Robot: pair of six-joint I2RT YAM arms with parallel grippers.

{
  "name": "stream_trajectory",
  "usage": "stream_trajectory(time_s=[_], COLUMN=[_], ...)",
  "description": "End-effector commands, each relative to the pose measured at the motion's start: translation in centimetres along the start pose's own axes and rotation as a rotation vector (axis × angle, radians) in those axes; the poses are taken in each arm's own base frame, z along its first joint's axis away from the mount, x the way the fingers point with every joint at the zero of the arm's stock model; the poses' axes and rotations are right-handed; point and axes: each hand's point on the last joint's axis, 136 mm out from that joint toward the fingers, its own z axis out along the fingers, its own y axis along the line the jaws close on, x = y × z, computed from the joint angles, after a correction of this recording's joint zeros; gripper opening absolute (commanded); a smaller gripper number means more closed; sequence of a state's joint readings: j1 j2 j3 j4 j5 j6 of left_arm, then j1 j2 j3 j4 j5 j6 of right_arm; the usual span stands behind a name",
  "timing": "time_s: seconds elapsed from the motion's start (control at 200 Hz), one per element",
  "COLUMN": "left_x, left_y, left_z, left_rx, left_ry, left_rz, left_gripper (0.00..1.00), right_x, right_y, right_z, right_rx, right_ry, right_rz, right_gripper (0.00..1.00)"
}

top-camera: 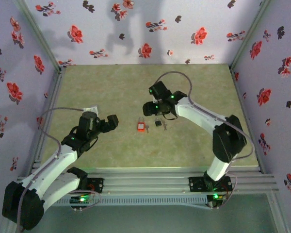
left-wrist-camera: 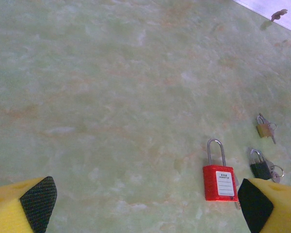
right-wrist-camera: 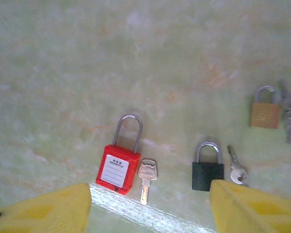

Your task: Lock with the key

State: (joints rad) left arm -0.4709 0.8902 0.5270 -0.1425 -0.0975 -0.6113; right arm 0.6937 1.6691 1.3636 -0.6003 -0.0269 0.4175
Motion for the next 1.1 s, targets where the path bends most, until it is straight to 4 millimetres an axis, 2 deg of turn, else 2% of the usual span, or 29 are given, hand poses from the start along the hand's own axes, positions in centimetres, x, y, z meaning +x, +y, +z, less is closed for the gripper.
stream_trajectory(time_s=[0.0,0.045,0.07,0.085,0.295,0.46,0.6,0.745,0.815,0.92,0.985,1.095], left_x=[-1.0,-1.0,-1.1,-1.1,-1.3,-1.8,-3.5,-5.8,-6.9,-8.4,-9.4,-10.7], left_y=[0.2,0.2,0.2,0.2,1.5,1.8,1.9,1.4,-0.1,-1.3,-1.2,-1.0], left_z=[-0.4,-0.4,-0.4,-0.4,-0.8,-1.7,-2.8,-3.8,-4.2,-5.1,-5.2,-5.7], left_rx=[-0.015,-0.017,-0.015,-0.016,-0.100,-0.146,-0.167,-0.125,-0.052,-0.043,-0.077,-0.131], left_ry=[-0.032,-0.033,-0.033,-0.033,-0.036,-0.025,-0.089,-0.210,-0.249,-0.277,-0.303,-0.336], left_rz=[-0.012,-0.017,-0.020,-0.022,-0.090,-0.138,-0.177,-0.229,-0.225,-0.147,-0.080,0.022], left_gripper=[1.00,1.00,1.00,1.00,1.00,1.00,1.00,1.00,1.00,1.00,1.00,1.00], right_x=[-1.0,-1.2,-1.3,-1.5,-1.6,-1.9,-1.9,-0.5,-0.1,0.3,0.7,1.3], right_y=[-1.2,-1.4,-1.5,-1.5,-3.2,-7.0,-9.3,-12.0,-13.4,-15.8,-18.0,-20.5], right_z=[-3.5,-4.7,-5.4,-5.9,-10.2,-13.0,-15.1,-16.4,-16.6,-16.4,-16.1,-14.9], right_rx=[0.054,0.055,0.054,0.051,0.090,0.275,0.380,0.465,0.484,0.542,0.608,0.663], right_ry=[-0.107,-0.145,-0.171,-0.188,-0.361,-0.523,-0.725,-0.876,-0.920,-0.938,-0.943,-0.944], right_rz=[-0.050,-0.059,-0.065,-0.069,-0.099,-0.109,-0.152,-0.142,-0.112,-0.078,-0.015,0.021], right_gripper=[0.75,0.84,0.97,0.99,0.99,0.99,0.99,0.99,0.99,0.99,0.99,0.99])
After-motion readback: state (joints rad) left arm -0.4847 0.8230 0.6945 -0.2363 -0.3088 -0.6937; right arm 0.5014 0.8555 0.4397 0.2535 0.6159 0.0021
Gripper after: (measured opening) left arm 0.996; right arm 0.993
